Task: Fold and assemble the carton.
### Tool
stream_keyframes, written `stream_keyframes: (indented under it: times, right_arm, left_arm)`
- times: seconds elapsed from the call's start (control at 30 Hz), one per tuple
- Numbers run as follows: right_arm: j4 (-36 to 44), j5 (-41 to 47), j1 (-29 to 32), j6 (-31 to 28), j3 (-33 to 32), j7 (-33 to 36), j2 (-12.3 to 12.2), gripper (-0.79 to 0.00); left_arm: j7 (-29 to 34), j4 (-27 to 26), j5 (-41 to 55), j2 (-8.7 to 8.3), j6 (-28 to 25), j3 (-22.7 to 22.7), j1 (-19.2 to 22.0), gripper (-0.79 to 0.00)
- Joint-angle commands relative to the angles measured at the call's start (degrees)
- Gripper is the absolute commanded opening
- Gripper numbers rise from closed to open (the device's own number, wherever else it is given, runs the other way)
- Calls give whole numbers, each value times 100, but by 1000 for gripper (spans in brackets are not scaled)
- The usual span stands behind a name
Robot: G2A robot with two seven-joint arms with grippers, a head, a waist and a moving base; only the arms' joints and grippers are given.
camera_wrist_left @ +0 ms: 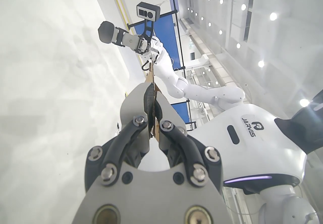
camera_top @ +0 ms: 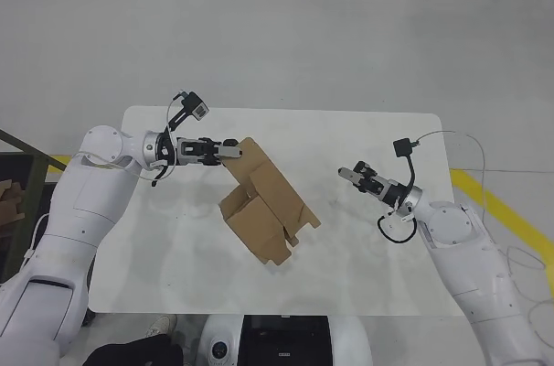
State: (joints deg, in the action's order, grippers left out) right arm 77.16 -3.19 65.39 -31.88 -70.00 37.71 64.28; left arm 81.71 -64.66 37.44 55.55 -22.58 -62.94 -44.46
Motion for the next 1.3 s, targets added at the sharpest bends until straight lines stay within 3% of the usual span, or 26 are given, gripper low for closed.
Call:
stream_keyframes:
  times: [0.0, 0.13, 0.33, 0.53, 0.9, 1.13, 1.17, 1.2, 1.23, 1.27]
  right_arm:
    - [0, 0, 0, 0, 0, 0, 0, 0]
    - [7, 288, 57, 45, 74, 194, 9, 0]
    - [-399, 1952, -63, -360, 134, 1447, 8, 0]
    - [-788, 3131, -347, -325, 379, 2906, 31, 0]
    - [-811, 3516, -786, -27, 1015, 3442, 168, 0]
    - [-826, 3611, -886, 154, 1210, 3623, 188, 0]
    - [-823, 3638, -889, 174, 1231, 3644, 188, -40]
    - [-826, 3653, -894, 188, 1250, 3658, 188, -320]
    - [-831, 3672, -899, 204, 1269, 3673, 188, -419]
    - [-832, 3697, -905, 218, 1289, 3688, 189, -446]
  left_arm:
    - [0, 0, 0, 0, 0, 0, 0, -785]
    - [-101, 6, -19, -1, 33, -7, -41, -785]
    - [26, 17, 250, -18, 213, -137, -152, -785]
    - [148, 315, 304, 80, 148, 72, 114, -785]
    - [-23, 504, 383, 429, -25, 972, 529, -785]
    - [-74, 766, 499, 549, -75, 1209, 634, -785]
    - [-75, 792, 500, 554, -77, 1219, 638, -785]
    - [-77, 813, 502, 557, -79, 1225, 641, -785]
    - [-75, 836, 504, 560, -77, 1231, 640, -785]
    - [-77, 852, 497, 561, -78, 1235, 642, -785]
